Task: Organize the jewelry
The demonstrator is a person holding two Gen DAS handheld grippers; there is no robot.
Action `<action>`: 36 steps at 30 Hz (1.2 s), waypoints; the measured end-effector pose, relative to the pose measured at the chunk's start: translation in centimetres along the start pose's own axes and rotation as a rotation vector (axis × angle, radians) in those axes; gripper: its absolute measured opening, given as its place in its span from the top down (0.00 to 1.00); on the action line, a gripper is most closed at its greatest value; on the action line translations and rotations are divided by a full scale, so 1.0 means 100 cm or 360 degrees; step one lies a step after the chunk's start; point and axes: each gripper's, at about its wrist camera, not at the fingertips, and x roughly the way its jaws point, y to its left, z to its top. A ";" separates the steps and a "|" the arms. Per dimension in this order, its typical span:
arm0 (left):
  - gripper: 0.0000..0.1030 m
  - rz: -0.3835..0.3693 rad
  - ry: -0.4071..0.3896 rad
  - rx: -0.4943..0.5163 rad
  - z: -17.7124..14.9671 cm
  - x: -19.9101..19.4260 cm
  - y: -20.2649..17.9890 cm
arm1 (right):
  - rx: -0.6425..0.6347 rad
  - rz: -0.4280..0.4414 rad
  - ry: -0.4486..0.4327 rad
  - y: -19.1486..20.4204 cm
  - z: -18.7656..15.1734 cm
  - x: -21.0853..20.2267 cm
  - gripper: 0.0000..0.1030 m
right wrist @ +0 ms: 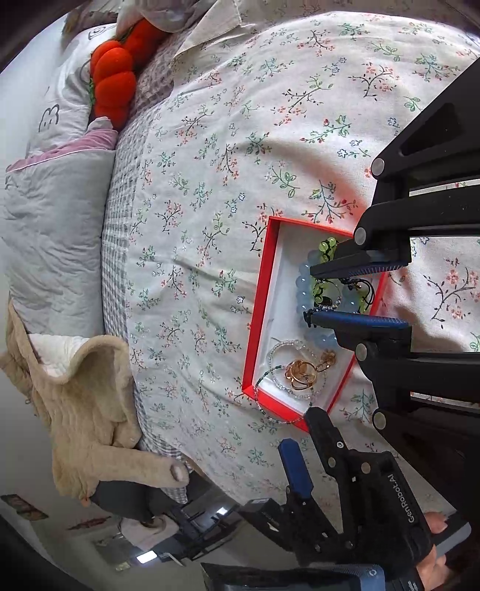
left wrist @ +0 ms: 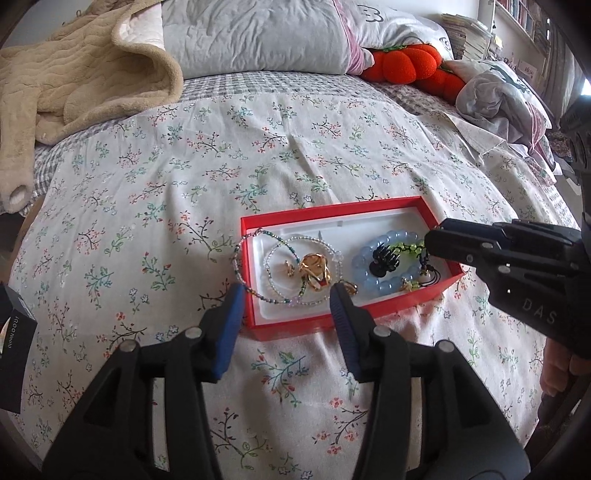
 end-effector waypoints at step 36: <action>0.01 0.0238 0.0154 -0.0168 -0.040 -0.043 -0.005 | 0.0206 -0.0316 0.0026 -0.007 -0.058 -0.072 0.00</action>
